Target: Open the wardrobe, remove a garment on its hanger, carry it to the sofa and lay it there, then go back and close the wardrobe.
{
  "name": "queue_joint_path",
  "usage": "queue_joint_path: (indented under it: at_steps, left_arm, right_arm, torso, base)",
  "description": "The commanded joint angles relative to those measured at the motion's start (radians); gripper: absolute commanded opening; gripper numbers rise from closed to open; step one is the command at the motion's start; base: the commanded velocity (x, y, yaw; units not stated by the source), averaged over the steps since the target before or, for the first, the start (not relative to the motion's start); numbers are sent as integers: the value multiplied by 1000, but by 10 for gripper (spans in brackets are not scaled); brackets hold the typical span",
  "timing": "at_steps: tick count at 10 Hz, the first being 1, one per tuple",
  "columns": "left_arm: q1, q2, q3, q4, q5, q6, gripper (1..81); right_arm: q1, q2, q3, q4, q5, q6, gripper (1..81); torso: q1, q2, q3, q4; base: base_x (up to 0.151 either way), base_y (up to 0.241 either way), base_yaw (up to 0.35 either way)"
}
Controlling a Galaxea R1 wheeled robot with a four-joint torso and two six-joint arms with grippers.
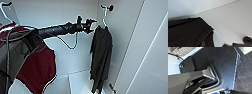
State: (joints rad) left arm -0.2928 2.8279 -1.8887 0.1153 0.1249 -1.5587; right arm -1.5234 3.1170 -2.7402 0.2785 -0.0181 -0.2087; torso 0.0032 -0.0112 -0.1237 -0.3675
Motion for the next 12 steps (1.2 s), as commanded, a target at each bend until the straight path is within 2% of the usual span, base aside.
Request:
queue_joint_path:
  at_steps: [1,4,7,8,9,10,12]
  left_arm:
    - [-205,49,-76,3,-18,-69,811]
    - [-222,105,-136,7,-21,-78,811]
    - [-229,128,-135,17,-21,-78,811]
    - [-229,128,-133,17,-21,-77,811]
    - [-229,131,-133,17,-22,-77,811]
    - [-229,134,-133,17,-22,-78,811]
    - [-229,154,-157,17,-21,-77,811]
  right_arm:
    - [38,14,-8,5,-68,-1,811]
    - [33,31,-39,7,-66,-1,811]
    - [24,22,-33,16,-65,2,811]
    - [27,22,-32,11,-65,0,811]
    - [30,21,-28,11,-65,0,811]
    - [27,21,-28,10,-65,0,811]
    - [24,24,-28,10,-65,-1,811]
  torso:
    - [0,0,0,0]
    - [0,0,0,0]
    - [0,0,0,0]
    - [0,0,0,-54]
    - [0,0,0,-99]
    - [0,0,0,-16]
    - [0,0,0,-55]
  base:
    - [0,0,0]
    - [0,0,0]
    - [0,0,0]
    - [0,0,0]
    - [0,0,0]
    - [0,0,0]
    - [0,0,0]
